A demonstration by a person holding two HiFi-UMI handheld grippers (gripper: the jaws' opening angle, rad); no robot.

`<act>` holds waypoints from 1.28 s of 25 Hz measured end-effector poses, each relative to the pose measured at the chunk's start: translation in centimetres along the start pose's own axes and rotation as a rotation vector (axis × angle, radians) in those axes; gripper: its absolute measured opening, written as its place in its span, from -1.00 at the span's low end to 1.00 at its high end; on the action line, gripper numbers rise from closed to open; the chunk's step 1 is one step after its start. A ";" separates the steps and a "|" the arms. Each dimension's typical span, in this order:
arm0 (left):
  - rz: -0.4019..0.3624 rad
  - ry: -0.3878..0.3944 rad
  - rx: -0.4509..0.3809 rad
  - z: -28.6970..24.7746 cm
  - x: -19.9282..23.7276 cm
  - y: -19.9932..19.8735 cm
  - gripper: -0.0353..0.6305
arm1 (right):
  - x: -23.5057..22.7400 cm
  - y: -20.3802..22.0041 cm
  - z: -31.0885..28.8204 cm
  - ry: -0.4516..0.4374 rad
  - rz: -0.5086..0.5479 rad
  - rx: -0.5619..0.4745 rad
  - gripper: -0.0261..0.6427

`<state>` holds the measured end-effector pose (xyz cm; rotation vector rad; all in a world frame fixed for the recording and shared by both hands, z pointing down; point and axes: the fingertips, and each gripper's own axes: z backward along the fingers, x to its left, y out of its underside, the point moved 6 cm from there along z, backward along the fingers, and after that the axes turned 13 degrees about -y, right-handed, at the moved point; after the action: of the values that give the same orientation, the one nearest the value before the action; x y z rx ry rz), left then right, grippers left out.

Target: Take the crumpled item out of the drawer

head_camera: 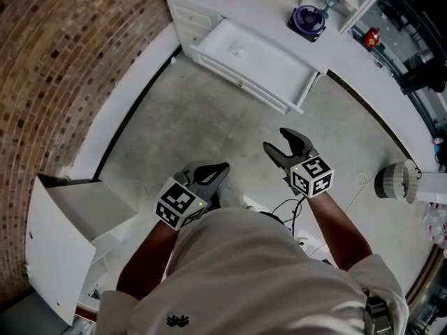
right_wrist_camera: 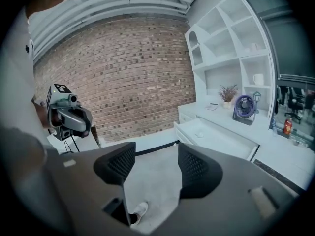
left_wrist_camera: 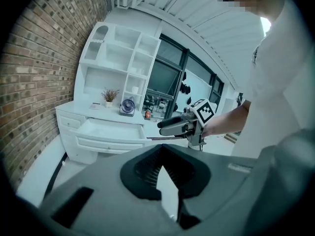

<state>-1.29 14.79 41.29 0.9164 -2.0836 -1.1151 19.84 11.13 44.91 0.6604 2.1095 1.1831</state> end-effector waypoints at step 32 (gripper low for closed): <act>0.121 -0.213 0.005 -10.5 26.8 -11.2 -0.88 | -30.6 -9.1 -28.2 -0.040 0.130 0.309 -0.20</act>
<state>-5.67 -15.81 41.30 0.6892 -2.2804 -1.1871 19.18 -29.75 56.75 0.9643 2.2658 0.9068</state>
